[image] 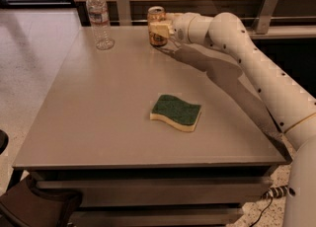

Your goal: Move orange can near sponge

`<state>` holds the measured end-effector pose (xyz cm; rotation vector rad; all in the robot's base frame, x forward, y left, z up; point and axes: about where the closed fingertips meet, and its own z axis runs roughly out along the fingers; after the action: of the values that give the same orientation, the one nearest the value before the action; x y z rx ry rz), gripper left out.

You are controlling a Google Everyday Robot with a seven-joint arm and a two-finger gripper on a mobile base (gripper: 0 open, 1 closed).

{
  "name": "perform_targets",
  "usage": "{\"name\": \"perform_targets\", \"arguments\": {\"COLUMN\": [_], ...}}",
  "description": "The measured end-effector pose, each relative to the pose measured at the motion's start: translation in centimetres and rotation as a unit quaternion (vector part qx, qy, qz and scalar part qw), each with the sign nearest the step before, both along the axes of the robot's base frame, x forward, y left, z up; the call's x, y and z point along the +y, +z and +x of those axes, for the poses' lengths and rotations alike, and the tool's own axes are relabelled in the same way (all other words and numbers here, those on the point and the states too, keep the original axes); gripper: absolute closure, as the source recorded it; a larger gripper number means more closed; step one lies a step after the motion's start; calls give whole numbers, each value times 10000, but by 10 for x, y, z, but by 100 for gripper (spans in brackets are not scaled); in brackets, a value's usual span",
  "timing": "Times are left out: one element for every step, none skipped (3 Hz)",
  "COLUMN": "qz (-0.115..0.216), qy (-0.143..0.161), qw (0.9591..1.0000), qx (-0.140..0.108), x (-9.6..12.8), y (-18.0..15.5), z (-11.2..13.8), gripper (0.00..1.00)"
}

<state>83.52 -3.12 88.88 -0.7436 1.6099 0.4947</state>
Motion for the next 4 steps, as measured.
{"name": "perform_targets", "arguments": {"qz": [-85,-184,-118,53], "qy": [-115,-272,-430,-649], "qw": [9999,9993,9984,9970], "qx": [-49,-164,-355,-427], "x": [-4,-13,-23,-43], "y": [16,34,60,71], "z": [-10,-30,-61,-108], "gripper": [100,100,100,100]}}
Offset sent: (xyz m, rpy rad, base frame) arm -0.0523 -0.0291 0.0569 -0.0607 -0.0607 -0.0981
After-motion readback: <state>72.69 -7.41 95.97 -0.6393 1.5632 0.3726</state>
